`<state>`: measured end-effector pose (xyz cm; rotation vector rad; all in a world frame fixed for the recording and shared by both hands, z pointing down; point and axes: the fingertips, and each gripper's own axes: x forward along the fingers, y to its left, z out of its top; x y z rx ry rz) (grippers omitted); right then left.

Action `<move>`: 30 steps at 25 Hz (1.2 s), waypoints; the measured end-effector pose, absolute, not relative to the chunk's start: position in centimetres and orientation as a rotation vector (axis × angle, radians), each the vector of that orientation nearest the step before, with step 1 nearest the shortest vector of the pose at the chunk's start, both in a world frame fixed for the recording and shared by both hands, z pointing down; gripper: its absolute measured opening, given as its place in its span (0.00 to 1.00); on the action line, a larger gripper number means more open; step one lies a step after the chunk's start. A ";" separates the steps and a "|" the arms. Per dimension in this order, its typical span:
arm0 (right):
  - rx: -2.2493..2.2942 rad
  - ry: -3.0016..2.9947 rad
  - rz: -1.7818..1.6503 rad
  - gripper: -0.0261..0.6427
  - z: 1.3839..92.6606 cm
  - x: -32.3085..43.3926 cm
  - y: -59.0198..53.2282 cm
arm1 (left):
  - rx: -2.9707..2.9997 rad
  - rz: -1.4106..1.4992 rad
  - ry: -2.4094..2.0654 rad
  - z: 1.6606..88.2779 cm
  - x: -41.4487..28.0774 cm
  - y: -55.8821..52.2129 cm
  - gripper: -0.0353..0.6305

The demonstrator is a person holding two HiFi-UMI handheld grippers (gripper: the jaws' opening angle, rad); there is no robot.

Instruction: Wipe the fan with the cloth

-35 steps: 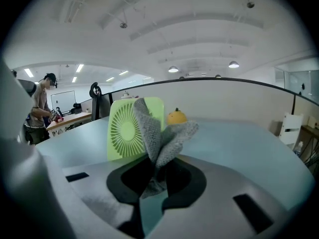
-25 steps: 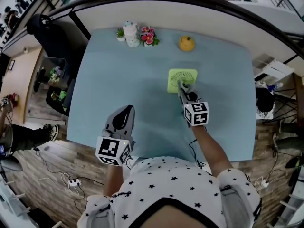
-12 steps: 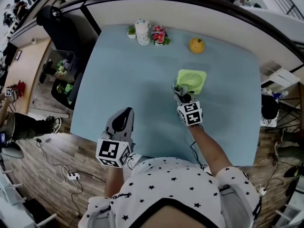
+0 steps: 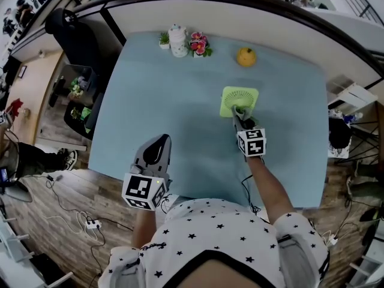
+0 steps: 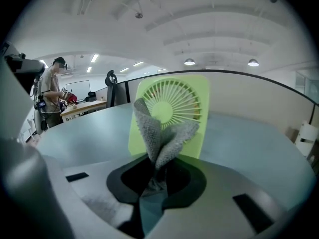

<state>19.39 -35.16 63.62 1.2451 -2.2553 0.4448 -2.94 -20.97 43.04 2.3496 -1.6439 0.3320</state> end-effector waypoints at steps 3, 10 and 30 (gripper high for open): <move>1.312 -2.224 0.467 0.11 63.7 21.5 -35.5 | 2.357 0.338 -1.635 43.1 -2.7 -21.0 0.10; 1.387 -2.199 0.510 0.11 63.8 23.6 -35.6 | 2.371 0.346 -1.628 42.9 -2.2 -21.0 0.10; 1.335 -2.687 0.506 0.11 49.7 19.5 -31.1 | 2.435 0.345 -1.611 41.8 -0.1 -22.3 0.10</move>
